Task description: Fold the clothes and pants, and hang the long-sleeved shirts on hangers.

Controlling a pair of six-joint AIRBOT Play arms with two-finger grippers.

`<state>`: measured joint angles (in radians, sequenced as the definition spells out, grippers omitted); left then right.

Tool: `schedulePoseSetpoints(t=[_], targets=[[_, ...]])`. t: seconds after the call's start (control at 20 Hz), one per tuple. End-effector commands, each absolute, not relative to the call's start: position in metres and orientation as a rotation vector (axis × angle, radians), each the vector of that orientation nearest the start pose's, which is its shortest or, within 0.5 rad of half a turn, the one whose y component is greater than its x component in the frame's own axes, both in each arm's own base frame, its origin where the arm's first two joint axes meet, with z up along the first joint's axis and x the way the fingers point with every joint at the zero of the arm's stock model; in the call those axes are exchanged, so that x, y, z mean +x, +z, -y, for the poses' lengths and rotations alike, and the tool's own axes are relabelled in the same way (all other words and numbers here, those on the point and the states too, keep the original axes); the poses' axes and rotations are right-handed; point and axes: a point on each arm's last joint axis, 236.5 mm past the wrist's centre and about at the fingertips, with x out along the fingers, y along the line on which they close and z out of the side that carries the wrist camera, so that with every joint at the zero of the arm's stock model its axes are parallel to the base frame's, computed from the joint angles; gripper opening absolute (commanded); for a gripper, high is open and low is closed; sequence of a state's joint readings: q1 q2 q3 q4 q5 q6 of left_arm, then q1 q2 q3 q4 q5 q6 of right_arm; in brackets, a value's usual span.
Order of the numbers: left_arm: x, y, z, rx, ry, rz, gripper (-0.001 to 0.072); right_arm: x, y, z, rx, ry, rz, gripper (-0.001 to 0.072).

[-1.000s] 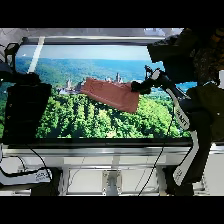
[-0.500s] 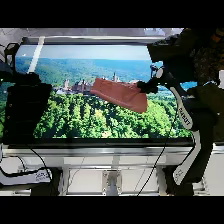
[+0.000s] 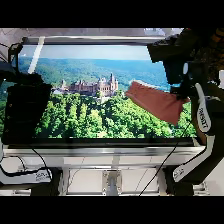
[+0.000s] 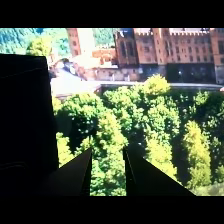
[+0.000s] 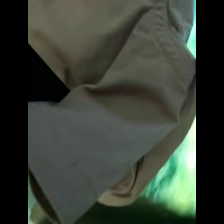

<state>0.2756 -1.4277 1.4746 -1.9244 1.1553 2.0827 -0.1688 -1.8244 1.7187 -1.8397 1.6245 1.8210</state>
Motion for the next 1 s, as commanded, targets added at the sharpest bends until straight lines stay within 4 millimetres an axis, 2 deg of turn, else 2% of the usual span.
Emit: schedulePoseSetpoints(t=[0.0, 0.15, 0.2, 0.25, 0.3, 0.45, 0.55, 0.65, 0.75, 0.95], targets=[[0.466, 0.063, -0.041, 0.014, -0.256, -1.036, 0.0211, 0.327, 0.007, 0.184, 0.114, -0.751, -1.834, 0.0], [0.468, 0.048, -0.026, 0.021, -0.292, -1.068, 0.021, 0.305, 0.028, 0.204, 0.184, -0.805, -1.788, 0.0002], [0.468, 0.044, -0.02, 0.025, -0.305, -1.076, 0.0211, 0.299, 0.032, 0.207, 0.207, -0.813, -1.781, 0.0029], [0.469, 0.041, -0.014, 0.03, -0.318, -1.083, 0.0211, 0.295, 0.033, 0.208, 0.23, -0.811, -1.779, 0.0158], [0.469, 0.038, -0.007, 0.036, -0.331, -1.089, 0.0211, 0.292, 0.031, 0.205, 0.255, -0.795, -1.788, 0.0206], [0.469, 0.033, 0.008, 0.05, -0.362, -1.1, 0.0211, 0.281, 0.013, 0.192, 0.285, -0.754, -1.855, 0.0211], [0.469, 0.032, 0.013, 0.056, -0.372, -1.101, 0.0211, 0.276, 0.006, 0.19, 0.28, -0.749, -1.882, 0.0391], [0.47, 0.032, 0.016, 0.059, -0.377, -1.101, 0.0211, 0.282, 0.008, 0.191, 0.256, -0.722, -1.854, 0.0391], [0.47, 0.029, 0.018, 0.059, -0.382, -1.106, 0.0211, 0.3, 0.018, 0.195, 0.226, -0.704, -1.735, 0.039], [0.472, 0.017, 0.018, 0.054, -0.384, -1.128, 0.0212, 0.338, 0.062, 0.198, 0.184, -0.678, -1.482, 0.039]])
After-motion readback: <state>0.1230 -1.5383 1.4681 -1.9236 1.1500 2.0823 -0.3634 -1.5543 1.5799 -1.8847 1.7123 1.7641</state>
